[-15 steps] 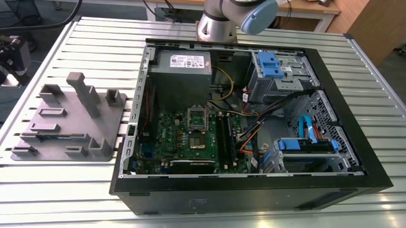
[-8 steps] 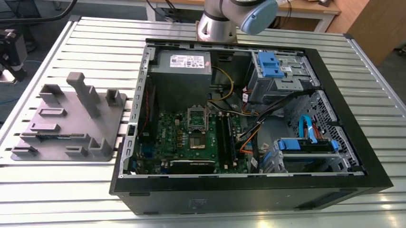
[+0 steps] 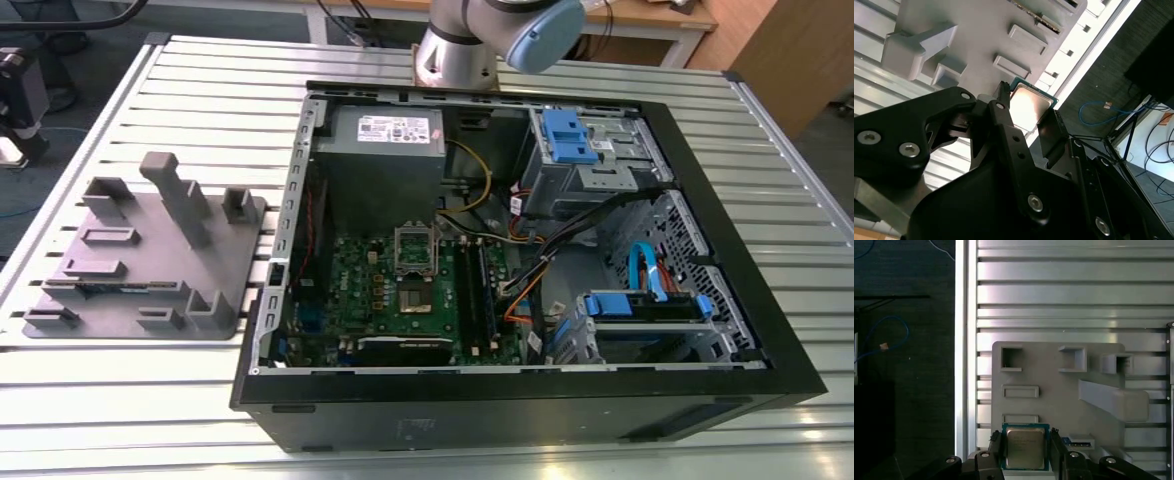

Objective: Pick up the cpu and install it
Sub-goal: 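Pick up the cpu and move it towards the insertion slot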

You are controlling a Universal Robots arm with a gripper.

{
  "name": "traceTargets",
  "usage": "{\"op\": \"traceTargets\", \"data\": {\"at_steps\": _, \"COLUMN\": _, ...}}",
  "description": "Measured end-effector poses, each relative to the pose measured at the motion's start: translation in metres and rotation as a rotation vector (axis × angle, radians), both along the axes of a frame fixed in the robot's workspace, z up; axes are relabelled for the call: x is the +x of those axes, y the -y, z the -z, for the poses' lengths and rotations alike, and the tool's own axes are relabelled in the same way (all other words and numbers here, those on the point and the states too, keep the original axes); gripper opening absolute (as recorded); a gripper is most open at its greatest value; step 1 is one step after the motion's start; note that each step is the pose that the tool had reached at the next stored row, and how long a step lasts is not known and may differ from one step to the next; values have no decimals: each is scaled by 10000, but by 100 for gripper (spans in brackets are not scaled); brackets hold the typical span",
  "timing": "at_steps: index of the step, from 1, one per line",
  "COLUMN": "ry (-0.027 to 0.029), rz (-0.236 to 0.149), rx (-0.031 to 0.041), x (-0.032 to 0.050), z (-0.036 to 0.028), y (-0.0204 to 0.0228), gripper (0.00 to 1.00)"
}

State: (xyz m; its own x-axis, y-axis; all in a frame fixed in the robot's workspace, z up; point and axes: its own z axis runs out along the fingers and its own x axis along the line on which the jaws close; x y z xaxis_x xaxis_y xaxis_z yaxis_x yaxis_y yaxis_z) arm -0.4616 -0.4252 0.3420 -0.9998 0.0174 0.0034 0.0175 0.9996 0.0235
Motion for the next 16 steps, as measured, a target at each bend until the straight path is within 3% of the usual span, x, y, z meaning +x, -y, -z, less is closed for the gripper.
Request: {"op": "traceTargets", "data": {"at_steps": 16, "ry": 0, "rz": -1, "rx": 0, "x": 22, "z": -29, "y": 0, "gripper": 47}}
